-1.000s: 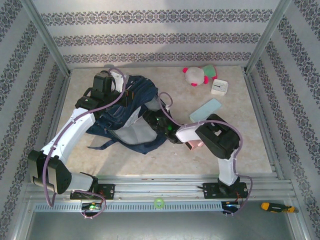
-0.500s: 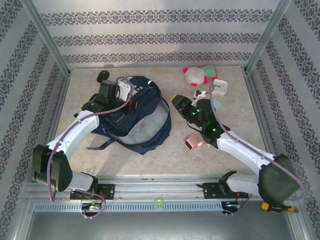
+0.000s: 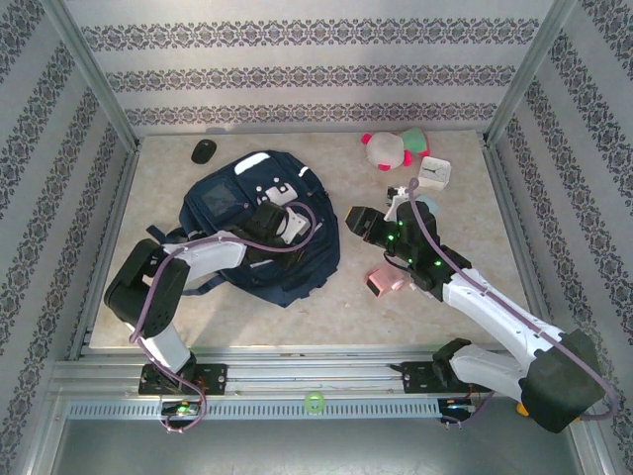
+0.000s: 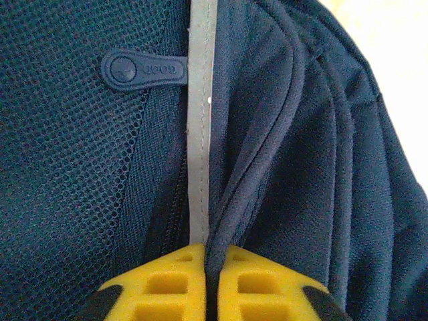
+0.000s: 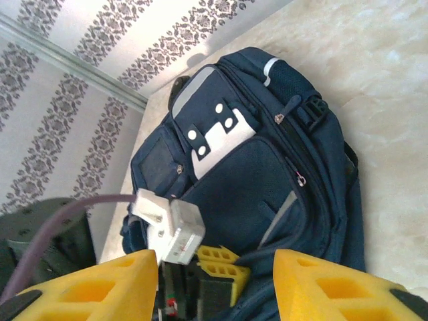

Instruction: Pack the student bag

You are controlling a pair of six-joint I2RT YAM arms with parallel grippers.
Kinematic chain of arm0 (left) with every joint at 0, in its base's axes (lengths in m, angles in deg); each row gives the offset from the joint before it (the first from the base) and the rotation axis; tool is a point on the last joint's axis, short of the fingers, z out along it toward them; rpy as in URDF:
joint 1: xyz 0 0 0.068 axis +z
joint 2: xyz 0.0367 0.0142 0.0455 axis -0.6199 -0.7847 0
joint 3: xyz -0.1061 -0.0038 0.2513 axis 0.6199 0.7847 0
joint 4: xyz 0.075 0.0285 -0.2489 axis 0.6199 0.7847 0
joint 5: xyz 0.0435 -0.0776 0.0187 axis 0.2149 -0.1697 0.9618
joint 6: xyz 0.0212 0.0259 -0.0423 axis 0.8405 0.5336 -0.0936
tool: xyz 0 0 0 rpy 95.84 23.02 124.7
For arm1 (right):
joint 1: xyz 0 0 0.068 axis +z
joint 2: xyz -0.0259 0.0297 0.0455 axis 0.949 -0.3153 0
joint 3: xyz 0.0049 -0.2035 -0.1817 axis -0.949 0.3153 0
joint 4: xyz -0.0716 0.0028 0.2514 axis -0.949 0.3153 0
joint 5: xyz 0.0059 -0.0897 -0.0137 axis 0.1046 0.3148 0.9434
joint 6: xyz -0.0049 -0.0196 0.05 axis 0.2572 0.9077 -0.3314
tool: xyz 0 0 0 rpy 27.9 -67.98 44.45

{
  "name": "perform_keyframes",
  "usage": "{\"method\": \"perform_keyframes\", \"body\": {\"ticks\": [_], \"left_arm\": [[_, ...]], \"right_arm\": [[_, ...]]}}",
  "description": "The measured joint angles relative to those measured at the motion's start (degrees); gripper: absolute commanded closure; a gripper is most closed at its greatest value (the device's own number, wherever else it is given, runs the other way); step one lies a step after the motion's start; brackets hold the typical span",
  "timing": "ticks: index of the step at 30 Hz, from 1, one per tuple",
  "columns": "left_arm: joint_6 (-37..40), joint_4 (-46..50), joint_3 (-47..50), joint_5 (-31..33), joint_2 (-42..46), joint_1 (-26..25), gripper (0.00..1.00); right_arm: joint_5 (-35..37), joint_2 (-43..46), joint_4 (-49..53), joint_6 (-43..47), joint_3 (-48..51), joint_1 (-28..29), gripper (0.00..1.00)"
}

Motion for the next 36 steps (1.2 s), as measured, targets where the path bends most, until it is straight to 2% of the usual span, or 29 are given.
{"method": "perform_keyframes", "body": {"ticks": [2,3,5,7,15,20,27,35,36], "left_arm": [[-0.5,0.0,0.0,0.3,1.4,0.0,0.46],[-0.8,0.3,-0.1,0.4,2.3,0.2,0.38],[-2.4,1.3,-0.6,0.4,5.3,1.1,0.29],[-3.9,2.0,-1.5,0.4,8.9,3.1,0.25],[-13.3,3.2,-1.3,0.5,25.9,17.6,0.23],[-17.8,5.6,6.2,0.7,32.7,24.1,0.22],[-22.3,8.5,14.9,0.5,38.2,28.6,0.22],[-24.7,8.4,17.3,0.3,39.4,29.4,0.22],[-24.9,8.4,17.6,0.3,39.3,29.4,0.22]], "right_arm": [[-0.5,0.0,0.2,3.9,0.0,0.5,0.48],[-0.7,0.0,0.2,6.3,0.0,0.9,0.48],[-1.5,-0.3,0.5,13.3,-0.3,2.6,0.46],[-2.3,-1.1,1.4,21.3,-1.5,4.9,0.42],[-8.1,-12.7,14.0,57.2,-14.2,14.6,0.43],[-9.6,-24.0,20.7,72.5,-20.1,19.9,0.43],[-12.1,-36.3,25.6,81.6,-24.9,21.4,0.43],[-12.0,-44.7,25.2,82.8,-27.8,21.4,0.46],[-11.6,-45.2,24.8,82.9,-27.8,21.4,0.49]]}}
